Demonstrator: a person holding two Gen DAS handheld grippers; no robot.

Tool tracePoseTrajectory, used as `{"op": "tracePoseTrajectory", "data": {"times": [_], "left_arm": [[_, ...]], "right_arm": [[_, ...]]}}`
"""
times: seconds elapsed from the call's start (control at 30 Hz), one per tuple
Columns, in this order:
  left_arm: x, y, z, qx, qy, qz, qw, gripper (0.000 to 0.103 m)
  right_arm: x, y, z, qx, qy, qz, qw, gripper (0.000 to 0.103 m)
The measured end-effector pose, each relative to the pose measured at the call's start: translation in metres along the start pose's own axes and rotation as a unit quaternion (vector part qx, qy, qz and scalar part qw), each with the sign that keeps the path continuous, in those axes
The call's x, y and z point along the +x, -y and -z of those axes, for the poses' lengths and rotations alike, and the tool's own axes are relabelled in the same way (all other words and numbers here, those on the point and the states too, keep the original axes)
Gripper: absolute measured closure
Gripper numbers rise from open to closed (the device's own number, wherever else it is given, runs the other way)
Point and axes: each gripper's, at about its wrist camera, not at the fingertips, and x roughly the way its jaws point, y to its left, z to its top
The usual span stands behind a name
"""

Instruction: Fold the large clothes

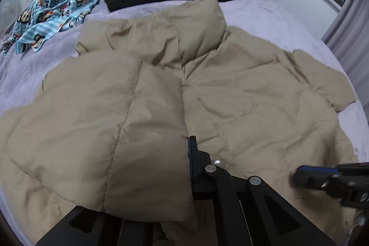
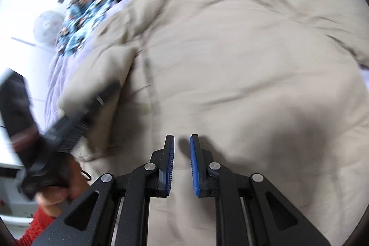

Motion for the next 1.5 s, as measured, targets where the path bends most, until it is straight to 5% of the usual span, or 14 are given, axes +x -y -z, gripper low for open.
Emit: {"op": "tracePoseTrajectory", "data": {"times": [0.13, 0.23, 0.27, 0.4, 0.53, 0.73, 0.9, 1.0, 1.1, 1.13, 1.17, 1.2, 1.3, 1.5], "left_arm": [[-0.001, 0.0, 0.008, 0.003, 0.01, -0.019, 0.9998, 0.087], [-0.015, 0.009, 0.01, 0.019, 0.019, -0.038, 0.9989, 0.01], [-0.025, 0.012, 0.01, 0.022, 0.038, -0.053, 0.9977, 0.005], [-0.059, 0.003, 0.011, 0.019, 0.057, -0.065, 0.996, 0.005], [-0.104, -0.048, 0.031, -0.05, 0.078, -0.09, 0.9916, 0.005], [-0.121, -0.178, 0.066, -0.23, 0.044, -0.104, 0.9666, 0.005], [-0.095, -0.242, 0.079, -0.32, 0.028, -0.02, 0.9469, 0.005], [-0.074, -0.261, 0.075, -0.34, 0.02, 0.038, 0.9393, 0.005], [-0.052, -0.269, 0.061, -0.352, 0.012, 0.073, 0.9331, 0.006], [-0.046, -0.27, 0.057, -0.356, 0.015, 0.08, 0.931, 0.021], [-0.041, -0.271, 0.052, -0.357, 0.018, 0.093, 0.9295, 0.063], [-0.037, -0.27, 0.046, -0.36, 0.015, 0.115, 0.9258, 0.081], [-0.055, -0.251, 0.03, -0.317, 0.053, 0.094, 0.9422, 0.091], [-0.041, -0.231, 0.026, -0.229, 0.034, 0.014, 0.9728, 0.09]], "right_arm": [[0.001, 0.023, -0.008, 0.008, 0.002, -0.018, 1.0, 0.087], [0.004, 0.03, -0.012, 0.009, 0.005, -0.027, 1.0, 0.087], [0.004, 0.029, -0.015, 0.007, 0.007, -0.027, 1.0, 0.087], [-0.008, 0.025, -0.013, -0.017, 0.012, -0.015, 1.0, 0.084], [-0.021, -0.01, -0.011, -0.08, 0.028, 0.007, 0.996, 0.017], [-0.011, -0.128, -0.001, -0.28, 0.071, 0.039, 0.957, 0.016], [0.041, -0.22, 0.02, -0.446, 0.093, 0.153, 0.877, 0.016], [0.066, -0.234, 0.007, -0.462, 0.098, 0.179, 0.863, 0.017], [0.054, -0.216, -0.026, -0.397, 0.128, 0.186, 0.889, 0.016], [0.043, -0.2, -0.04, -0.356, 0.135, 0.169, 0.909, 0.016], [0.035, -0.189, -0.051, -0.322, 0.138, 0.154, 0.924, 0.017], [0.026, -0.17, -0.062, -0.28, 0.138, 0.138, 0.94, 0.02], [0.011, -0.112, -0.081, -0.171, 0.116, 0.08, 0.975, 0.096], [0.026, -0.005, -0.061, 0.028, 0.06, -0.005, 0.998, 0.096]]}}
